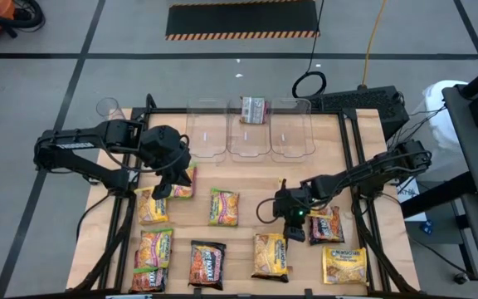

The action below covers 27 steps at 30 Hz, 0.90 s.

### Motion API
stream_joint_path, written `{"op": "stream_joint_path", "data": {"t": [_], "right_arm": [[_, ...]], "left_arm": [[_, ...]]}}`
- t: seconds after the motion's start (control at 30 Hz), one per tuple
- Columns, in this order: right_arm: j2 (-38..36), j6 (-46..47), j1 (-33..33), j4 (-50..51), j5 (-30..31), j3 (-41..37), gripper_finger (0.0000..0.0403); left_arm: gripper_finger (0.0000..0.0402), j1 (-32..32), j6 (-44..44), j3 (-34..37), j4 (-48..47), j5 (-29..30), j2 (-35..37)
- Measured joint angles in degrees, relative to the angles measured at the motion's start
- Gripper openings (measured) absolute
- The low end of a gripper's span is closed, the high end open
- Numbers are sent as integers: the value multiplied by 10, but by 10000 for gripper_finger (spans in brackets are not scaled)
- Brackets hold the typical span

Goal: Sort Maruchan noodles
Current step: Put the yellow noodle pack into the right transparent bin

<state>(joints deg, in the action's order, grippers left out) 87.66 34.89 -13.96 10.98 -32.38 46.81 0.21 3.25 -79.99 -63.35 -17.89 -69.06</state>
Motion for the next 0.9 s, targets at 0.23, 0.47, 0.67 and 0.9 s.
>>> {"op": "stream_joint_path", "data": {"t": [0.23,0.47,0.67,0.9], "right_arm": [[0,0,-5,-1,-8,0,70],[2,-8,-4,-14,23,-6,70],[2,69,-4,-144,10,-66,70],[2,116,-5,-235,6,-100,68]], "left_arm": [[47,0,0,0,0,0,0],[47,0,0,0,0,0,0],[47,0,2,0,1,0,0],[47,0,1,0,1,0,0]]}}
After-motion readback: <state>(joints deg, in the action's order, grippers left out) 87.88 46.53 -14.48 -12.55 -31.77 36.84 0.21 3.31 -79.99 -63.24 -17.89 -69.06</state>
